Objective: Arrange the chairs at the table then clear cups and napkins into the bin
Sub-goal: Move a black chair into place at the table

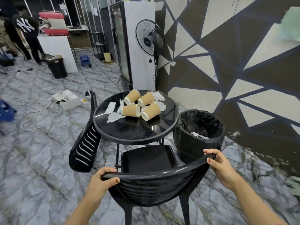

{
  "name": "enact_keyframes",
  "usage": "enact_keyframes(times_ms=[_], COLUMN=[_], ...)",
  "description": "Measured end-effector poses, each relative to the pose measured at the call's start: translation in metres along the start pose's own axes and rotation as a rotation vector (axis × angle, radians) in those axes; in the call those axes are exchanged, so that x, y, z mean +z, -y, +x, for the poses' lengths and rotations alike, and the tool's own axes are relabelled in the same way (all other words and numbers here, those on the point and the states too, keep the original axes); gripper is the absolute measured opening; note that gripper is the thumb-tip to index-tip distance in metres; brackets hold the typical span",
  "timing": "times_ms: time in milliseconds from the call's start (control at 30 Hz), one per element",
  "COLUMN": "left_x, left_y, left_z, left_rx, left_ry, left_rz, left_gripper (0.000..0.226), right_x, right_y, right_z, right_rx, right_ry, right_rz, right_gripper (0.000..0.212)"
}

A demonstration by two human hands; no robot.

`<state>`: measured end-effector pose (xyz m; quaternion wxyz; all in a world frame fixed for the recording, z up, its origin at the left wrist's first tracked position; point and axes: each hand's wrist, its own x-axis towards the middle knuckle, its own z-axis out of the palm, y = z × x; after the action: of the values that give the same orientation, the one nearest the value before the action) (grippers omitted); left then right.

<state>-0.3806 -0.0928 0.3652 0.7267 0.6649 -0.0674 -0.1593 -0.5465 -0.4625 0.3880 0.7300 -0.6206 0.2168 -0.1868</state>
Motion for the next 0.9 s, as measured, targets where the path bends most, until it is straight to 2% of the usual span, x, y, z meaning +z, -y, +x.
enact_keyframes(times_ms=[67,233,333,400,433,500,567,633,700,767,833,900], left_x=[0.000,0.004,0.005,0.003,0.002,-0.001,-0.007,-0.016,-0.021,-0.028,-0.042,-0.066], left_y=[-0.003,-0.010,-0.013,-0.012,-0.011,-0.010,-0.014,-0.018,-0.027,-0.033,-0.039,-0.042], left_z=[0.000,-0.006,-0.007,-0.007,-0.008,-0.009,-0.009,-0.007,-0.006,-0.002,0.002,0.005], left_rx=[-0.019,-0.003,-0.005,-0.005,-0.007,-0.023,-0.070,-0.104,-0.131,-0.155,-0.141,-0.129], left_ry=[0.016,0.019,0.047,0.066,0.077,0.091,0.138,0.218,0.275,0.239,0.168,0.113], left_rz=[0.037,0.067,0.097,0.094,0.089,0.064,0.097,0.166,0.234,0.278,0.331,0.388], left_gripper=[0.025,0.028,0.027,0.030,0.033,0.047,0.059,0.062,0.052,0.041,0.033,0.033], right_x=[0.000,0.001,0.004,0.005,0.006,0.007,0.009,0.017,0.026,0.041,0.071,0.121], right_y=[0.001,0.003,0.012,0.015,0.018,0.021,0.025,0.033,0.039,0.045,0.051,0.058], right_z=[0.000,-0.003,-0.006,-0.008,-0.009,-0.011,-0.010,-0.007,0.003,0.015,0.025,0.028], right_rx=[0.006,0.039,0.089,0.115,0.134,0.183,0.250,0.299,0.292,0.217,0.158,0.050], right_ry=[-0.012,-0.015,0.023,0.045,0.048,0.045,0.002,-0.109,-0.286,-0.343,-0.249,-0.105], right_rz=[0.002,-0.003,-0.007,0.001,-0.012,-0.021,-0.037,-0.088,-0.293,-0.714,-1.095,-1.195], right_gripper=[0.085,0.082,0.055,0.055,0.051,0.031,0.030,0.022,0.014,0.019,0.030,0.033])
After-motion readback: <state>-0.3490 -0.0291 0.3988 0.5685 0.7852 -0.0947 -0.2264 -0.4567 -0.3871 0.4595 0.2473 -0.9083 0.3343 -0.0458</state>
